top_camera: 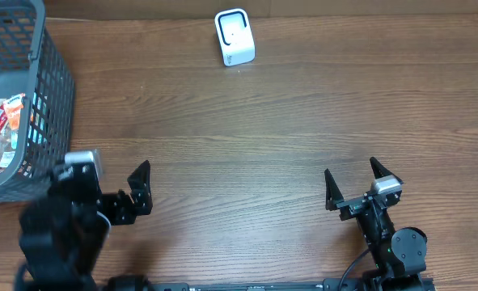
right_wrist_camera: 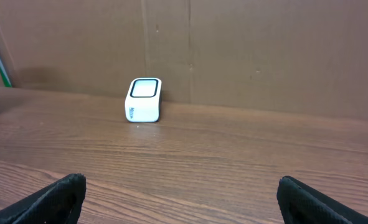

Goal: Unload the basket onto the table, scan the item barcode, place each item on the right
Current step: 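Move the left gripper over the grey basket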

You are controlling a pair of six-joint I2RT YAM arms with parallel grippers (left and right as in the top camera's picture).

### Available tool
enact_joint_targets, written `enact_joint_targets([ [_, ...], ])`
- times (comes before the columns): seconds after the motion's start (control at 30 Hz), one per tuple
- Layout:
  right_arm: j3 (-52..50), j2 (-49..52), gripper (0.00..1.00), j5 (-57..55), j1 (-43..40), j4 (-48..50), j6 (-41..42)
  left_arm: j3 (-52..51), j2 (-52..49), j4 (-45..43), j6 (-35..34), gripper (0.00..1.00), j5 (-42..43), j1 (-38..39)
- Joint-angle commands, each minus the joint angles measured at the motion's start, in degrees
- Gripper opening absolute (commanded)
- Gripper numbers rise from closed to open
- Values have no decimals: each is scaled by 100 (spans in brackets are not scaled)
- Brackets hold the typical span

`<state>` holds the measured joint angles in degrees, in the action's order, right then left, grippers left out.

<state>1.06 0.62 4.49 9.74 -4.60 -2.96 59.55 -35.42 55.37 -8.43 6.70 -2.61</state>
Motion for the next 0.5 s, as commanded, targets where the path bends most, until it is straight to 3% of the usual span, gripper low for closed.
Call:
enact_joint_targets([
  [0.0, -61, -46, 100, 13, -17, 17, 37, 1056, -907, 675, -35, 100, 348, 39],
  [0.17, -61, -46, 100, 11, -17, 17, 35, 2068, -2000, 1174, -39, 100, 348, 39],
  [0.47, -61, -46, 100, 11, -17, 17, 35, 2118, -2977, 809, 138, 99, 179, 39],
])
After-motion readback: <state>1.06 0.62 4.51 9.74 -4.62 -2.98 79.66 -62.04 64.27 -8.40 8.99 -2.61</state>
